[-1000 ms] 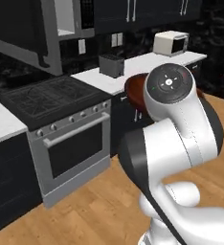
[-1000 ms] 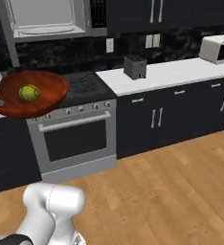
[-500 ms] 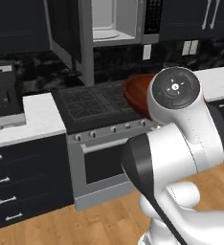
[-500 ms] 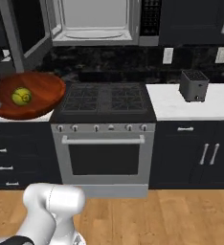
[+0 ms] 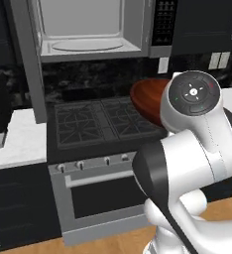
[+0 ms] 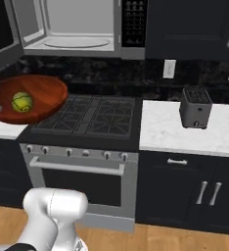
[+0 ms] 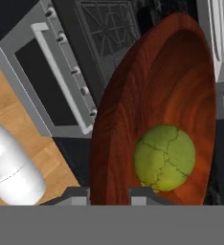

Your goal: Pick the lime from the sink and place it in the bowl. Then pick the bowl and place it in the microwave. Then close the microwave door and press the start button.

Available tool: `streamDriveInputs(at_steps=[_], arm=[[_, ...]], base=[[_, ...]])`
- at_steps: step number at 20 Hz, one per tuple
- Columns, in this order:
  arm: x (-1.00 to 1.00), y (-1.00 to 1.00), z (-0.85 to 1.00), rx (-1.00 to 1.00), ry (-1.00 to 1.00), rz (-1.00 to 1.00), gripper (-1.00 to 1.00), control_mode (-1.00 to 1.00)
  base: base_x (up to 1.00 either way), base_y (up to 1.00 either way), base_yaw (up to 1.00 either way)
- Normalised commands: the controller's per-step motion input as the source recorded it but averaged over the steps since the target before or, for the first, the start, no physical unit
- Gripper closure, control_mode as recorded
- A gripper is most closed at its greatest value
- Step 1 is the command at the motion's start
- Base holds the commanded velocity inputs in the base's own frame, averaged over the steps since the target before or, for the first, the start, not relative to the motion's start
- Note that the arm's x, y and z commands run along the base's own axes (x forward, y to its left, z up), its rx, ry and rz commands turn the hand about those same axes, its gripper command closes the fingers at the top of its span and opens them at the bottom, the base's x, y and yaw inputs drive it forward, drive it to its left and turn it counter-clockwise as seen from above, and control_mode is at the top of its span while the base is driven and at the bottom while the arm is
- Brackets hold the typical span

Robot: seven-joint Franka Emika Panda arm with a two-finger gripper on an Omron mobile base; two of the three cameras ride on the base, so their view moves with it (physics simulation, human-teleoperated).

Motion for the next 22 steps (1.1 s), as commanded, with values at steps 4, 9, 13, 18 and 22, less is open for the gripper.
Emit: streamDriveInputs(at_steps=[4, 9, 13, 18, 22], arm=[[0.0, 0.0, 0.0, 0.0, 0.0, 0.0, 1.0, 1.0], [0.0, 0.0, 0.0, 0.0, 0.0, 0.0, 1.0, 1.0], [0.0, 0.0, 0.0, 0.0, 0.0, 0.0, 1.0, 1.0], [0.0, 0.0, 0.0, 0.0, 0.0, 0.0, 1.0, 1.0], [0.0, 0.0, 0.0, 0.0, 0.0, 0.0, 1.0, 1.0]], base=[[0.74, -0.03, 0.16], [0.44, 0.44, 0.01], [0.33, 0.42, 0.0], [0.38, 0.24, 0.0], [0.46, 0.02, 0.0]])
